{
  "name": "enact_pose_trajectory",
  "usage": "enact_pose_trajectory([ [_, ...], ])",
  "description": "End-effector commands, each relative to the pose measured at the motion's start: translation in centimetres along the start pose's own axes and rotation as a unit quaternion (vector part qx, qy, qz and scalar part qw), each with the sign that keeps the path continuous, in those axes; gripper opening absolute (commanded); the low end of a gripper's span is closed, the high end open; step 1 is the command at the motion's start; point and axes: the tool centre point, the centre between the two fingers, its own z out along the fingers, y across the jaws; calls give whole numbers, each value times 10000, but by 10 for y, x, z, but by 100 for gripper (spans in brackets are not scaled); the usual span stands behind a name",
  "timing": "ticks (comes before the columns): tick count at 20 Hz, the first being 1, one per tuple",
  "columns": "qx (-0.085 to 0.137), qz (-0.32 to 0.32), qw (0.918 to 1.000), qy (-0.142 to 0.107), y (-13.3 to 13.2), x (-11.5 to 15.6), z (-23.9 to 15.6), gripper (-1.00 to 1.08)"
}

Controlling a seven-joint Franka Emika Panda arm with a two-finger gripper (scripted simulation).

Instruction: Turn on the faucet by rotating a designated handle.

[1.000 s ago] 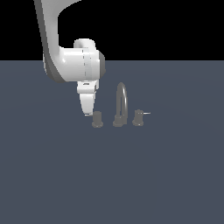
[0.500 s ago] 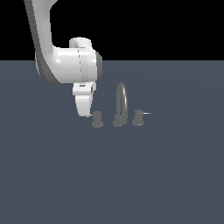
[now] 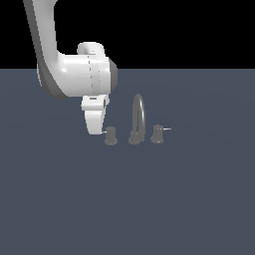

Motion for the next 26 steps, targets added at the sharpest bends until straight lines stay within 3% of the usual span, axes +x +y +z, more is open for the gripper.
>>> enact_pose_trajectory([
  [1,-101,1,9999,24,16,2,0,-100],
  [6,-114,-7,9999,23,32,4,-1,-100],
  [8,-62,-73,10000,-18,26,-7,0,-100],
  [18,-113,-15,9999,19,51,34,-1,-100],
  [19,-113,-15,9999,19,51,34,-1,-100],
  [20,-80,-178,9998,-45,48,9,0,-100],
  [26,-108,-55,9999,4,43,57,-1,-100],
])
